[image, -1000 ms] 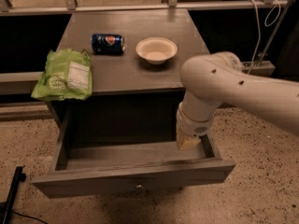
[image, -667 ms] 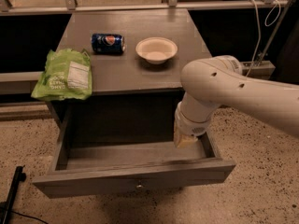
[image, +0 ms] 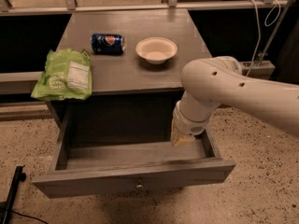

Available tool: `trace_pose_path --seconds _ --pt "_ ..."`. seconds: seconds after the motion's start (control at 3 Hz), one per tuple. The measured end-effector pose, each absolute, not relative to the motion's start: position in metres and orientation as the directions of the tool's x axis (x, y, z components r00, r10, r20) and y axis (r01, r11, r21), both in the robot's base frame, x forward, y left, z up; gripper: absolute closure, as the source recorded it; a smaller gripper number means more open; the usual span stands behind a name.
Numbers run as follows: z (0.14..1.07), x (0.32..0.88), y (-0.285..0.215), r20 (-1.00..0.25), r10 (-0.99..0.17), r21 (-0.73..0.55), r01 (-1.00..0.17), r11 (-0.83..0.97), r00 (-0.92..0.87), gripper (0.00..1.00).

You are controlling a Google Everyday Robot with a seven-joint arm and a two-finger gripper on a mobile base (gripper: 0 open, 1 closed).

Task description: Open top drawer

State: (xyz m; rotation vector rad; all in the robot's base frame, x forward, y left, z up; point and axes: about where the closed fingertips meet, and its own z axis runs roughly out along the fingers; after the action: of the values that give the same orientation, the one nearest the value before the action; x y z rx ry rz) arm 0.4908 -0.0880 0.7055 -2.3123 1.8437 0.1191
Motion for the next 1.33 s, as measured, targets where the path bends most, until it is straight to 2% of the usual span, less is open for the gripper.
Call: trace_pose_path --seconds 0.67,1.33 --pt "0.685 0.505 -0.044 -0.405 -0.892 -0.168 -0.975 -0.142 0.2 1.0" --pt "0.661 0.517 0.007 -0.627 -0.736 -0.265 -0.958 -0.107 0.256 1.0"
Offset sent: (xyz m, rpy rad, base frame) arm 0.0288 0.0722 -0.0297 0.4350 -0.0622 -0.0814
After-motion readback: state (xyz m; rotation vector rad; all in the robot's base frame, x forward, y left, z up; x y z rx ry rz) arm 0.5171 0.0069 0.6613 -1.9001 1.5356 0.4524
